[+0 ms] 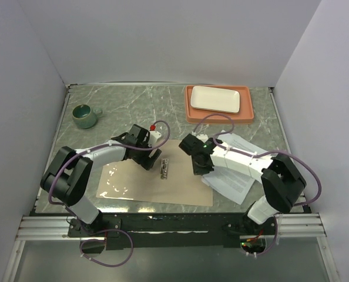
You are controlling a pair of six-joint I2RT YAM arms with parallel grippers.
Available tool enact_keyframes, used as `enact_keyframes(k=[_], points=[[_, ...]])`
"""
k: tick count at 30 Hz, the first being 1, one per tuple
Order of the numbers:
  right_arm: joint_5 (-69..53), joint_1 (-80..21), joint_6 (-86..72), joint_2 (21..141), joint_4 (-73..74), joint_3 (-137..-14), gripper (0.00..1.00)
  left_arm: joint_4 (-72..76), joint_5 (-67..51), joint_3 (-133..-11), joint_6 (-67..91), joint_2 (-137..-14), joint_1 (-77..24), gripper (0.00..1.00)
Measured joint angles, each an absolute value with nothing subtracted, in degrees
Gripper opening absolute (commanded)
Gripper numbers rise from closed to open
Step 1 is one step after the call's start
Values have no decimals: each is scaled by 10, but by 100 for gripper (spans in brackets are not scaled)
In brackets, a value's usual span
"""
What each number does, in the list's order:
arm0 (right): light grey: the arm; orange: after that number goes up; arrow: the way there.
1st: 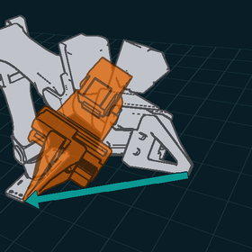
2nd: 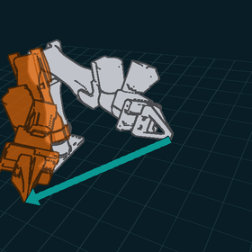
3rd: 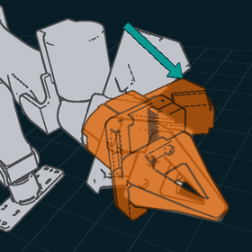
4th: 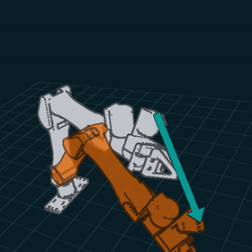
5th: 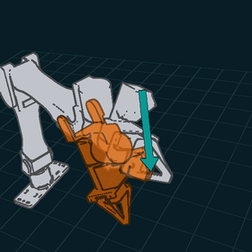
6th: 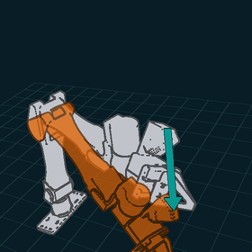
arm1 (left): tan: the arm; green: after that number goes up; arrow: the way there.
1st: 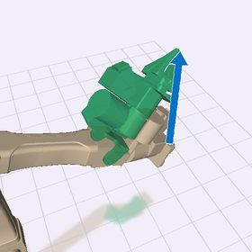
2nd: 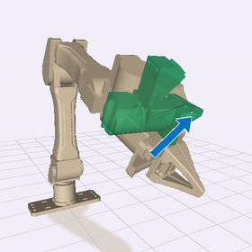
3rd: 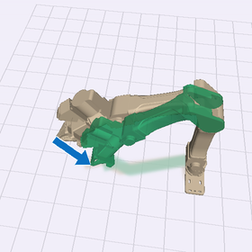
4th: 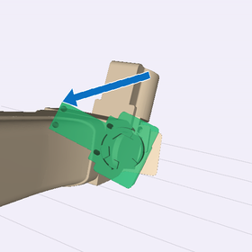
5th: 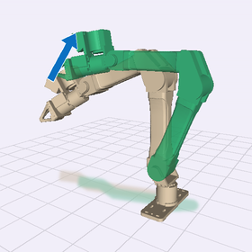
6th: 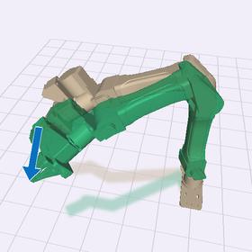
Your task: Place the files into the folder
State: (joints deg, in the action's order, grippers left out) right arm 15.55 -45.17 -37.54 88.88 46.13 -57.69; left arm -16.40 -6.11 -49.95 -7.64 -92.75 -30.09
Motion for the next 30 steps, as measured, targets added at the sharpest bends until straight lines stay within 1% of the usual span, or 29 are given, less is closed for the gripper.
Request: enact_keyframes(k=[5,9,15,18,19,20,21,22,24,27,30], points=[[151,-515,-376,895,463,-630,0,-167,-62,-503,-73,-929,-305,87],[145,-568,-375,924,461,-670,0,-169,-62,-505,-68,-931,-305,87],[128,-626,-359,975,449,-688,0,-170,-63,-506,-66,-931,-303,87],[120,-645,-354,988,446,-688,17,-171,-68,-507,-65,-931,-300,87],[117,-648,-354,988,445,-688,38,-172,-72,-508,-64,-932,-298,87],[113,-650,-353,988,444,-688,47,-173,-74,-509,-64,-931,-296,87],[111,-651,-356,988,442,-689,52,-174,-77,-509,-63,-931,-294,87],[109,-651,-355,988,442,-692,62,-177,-80,-511,-63,-932,-292,87],[109,-649,-353,988,442,-702,71,-183,-85,-514,-63,-932,-288,87],[108,-642,-350,980,440,-720,73,-199,-95,-521,-63,-932,-278,87],[103,-606,-348,935,437,-718,71,-219,-104,-528,-64,-933,-264,87]])
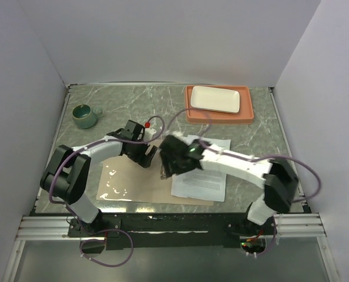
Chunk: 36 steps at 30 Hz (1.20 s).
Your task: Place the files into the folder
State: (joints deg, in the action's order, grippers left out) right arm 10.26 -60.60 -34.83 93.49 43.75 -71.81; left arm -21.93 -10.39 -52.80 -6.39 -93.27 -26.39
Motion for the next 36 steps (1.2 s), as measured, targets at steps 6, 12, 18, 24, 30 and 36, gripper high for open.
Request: enact_keyframes(k=[6,12,18,24,30,36], points=[[111,-382,-349,779,426,-646,69,-245,-110,-534,-67,-933,-234,86],[112,-222,-329,765,430,-575,67,-252,-109,-534,-76,-928,-221,85],[85,-173,-305,811,418,-538,64,-255,-104,-524,-91,-901,-210,81],[65,-155,-294,838,385,-513,53,-262,-96,-517,-113,-891,-184,78],[55,-155,-289,853,359,-499,36,-262,-90,-512,-126,-888,-150,78],[49,-155,-286,858,346,-494,3,-260,-81,-489,-132,-886,-148,78]])
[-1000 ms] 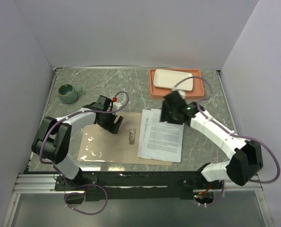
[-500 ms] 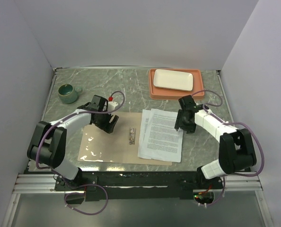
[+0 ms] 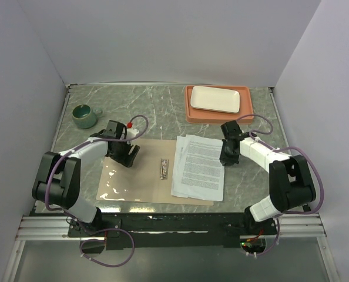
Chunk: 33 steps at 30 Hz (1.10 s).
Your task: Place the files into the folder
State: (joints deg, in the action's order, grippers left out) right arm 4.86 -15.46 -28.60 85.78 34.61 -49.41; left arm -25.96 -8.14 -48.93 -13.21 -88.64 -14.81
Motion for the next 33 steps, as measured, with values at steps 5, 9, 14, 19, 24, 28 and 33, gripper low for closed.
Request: enact_keyframes(k=[5,9,14,19,24,28,33], points=[[48,-155,-286,855,343,-494,0,-255,-74,-481,-143,-885,-143,77],[42,-155,-286,841,343,-494,0,-256,-71,-480,-150,-879,-130,78],[18,-154,-286,794,347,-495,0,-259,-65,-480,-165,-853,-98,78],[-35,-156,-289,733,356,-506,0,-269,-61,-480,-187,-824,-48,78],[-91,-187,-294,686,356,-552,0,-273,-57,-473,-215,-814,16,78],[-110,-259,-296,677,360,-624,0,-273,-47,-457,-246,-814,70,78],[-129,-321,-302,675,353,-706,0,-267,-24,-433,-288,-814,111,78]])
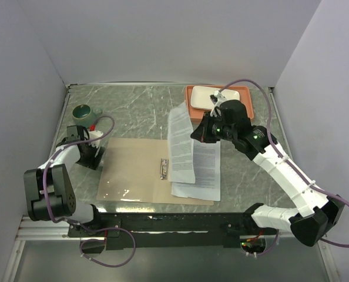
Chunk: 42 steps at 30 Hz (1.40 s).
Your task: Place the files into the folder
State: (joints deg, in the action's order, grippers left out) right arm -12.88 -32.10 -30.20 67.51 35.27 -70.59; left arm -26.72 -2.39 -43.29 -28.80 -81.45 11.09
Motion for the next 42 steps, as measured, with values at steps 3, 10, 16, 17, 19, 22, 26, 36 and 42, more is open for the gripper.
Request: enact_keyframes(k=[3,10,16,17,19,22,26,36,42], points=[[-136,-332,-307,674,342,-717,0,-258,-16,-419,-314,-814,123,78],[-149,-354,-320,711,310,-711,0,-228,-13,-394,-369,-792,129,78],[-153,-368,-321,793,278,-705,0,-227,-29,-387,-409,-786,123,79],[-156,-369,-321,809,272,-705,0,-228,-32,-385,-415,-784,119,80],[-157,-369,-321,830,266,-705,0,-229,-36,-381,-429,-778,108,81],[-158,-369,-321,851,262,-705,0,-231,-48,-373,-444,-769,82,82],[-157,-369,-321,864,262,-707,0,-237,-67,-373,-454,-768,54,83],[-148,-366,-316,865,259,-703,0,-246,-100,-399,-456,-809,19,82],[-147,-338,-307,865,258,-677,0,-255,-134,-409,-441,-815,-35,81]])
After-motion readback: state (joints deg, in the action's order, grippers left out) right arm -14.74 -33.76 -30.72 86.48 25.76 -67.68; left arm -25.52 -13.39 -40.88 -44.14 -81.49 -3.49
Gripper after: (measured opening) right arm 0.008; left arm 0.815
